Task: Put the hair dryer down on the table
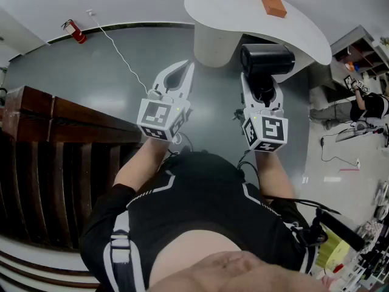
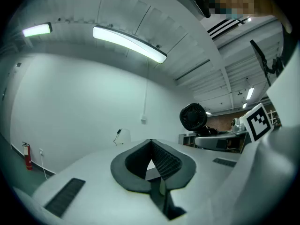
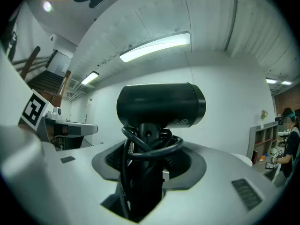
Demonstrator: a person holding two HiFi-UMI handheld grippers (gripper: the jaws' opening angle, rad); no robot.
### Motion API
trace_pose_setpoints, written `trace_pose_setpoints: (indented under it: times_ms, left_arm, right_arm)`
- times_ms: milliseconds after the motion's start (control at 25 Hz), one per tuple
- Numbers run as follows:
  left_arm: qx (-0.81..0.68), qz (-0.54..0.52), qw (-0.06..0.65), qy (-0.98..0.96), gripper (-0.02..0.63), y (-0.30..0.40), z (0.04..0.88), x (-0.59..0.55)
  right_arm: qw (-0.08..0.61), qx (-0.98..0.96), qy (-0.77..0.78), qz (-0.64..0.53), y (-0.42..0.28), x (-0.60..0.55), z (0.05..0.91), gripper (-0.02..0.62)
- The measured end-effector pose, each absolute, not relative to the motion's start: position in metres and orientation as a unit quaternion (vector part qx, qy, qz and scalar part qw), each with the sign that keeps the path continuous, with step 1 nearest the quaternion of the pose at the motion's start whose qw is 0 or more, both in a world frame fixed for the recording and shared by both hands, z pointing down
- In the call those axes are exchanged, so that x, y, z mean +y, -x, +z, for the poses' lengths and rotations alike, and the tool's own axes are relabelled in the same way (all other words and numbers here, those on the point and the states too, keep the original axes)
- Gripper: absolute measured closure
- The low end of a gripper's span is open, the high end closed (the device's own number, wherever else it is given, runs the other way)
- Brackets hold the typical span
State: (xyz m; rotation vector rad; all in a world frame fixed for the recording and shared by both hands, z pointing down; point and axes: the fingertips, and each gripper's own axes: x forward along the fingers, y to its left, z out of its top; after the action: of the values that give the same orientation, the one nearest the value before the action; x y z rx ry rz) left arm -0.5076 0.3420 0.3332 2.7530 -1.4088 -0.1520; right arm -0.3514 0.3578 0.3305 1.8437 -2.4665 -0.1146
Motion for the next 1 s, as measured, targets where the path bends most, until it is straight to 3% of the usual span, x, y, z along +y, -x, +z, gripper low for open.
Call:
trace_pose_setpoints:
  times_ms: [240,1000]
  left_arm:
    - [-0.456,-0.048,0.002,-0.889,0.575,0.506,0.325,0.334]
    - [-0.417,-0.046,0.027,-0.908,0.575,0.520,0.350,0.317]
  right_arm:
    - [0.030,-0.799,-0.600,-0.031,0.363,0.357,0.337,0.365]
    - [0.015,-0.789,-0.613,-0.034,0.384,0.340,0.337,0.365]
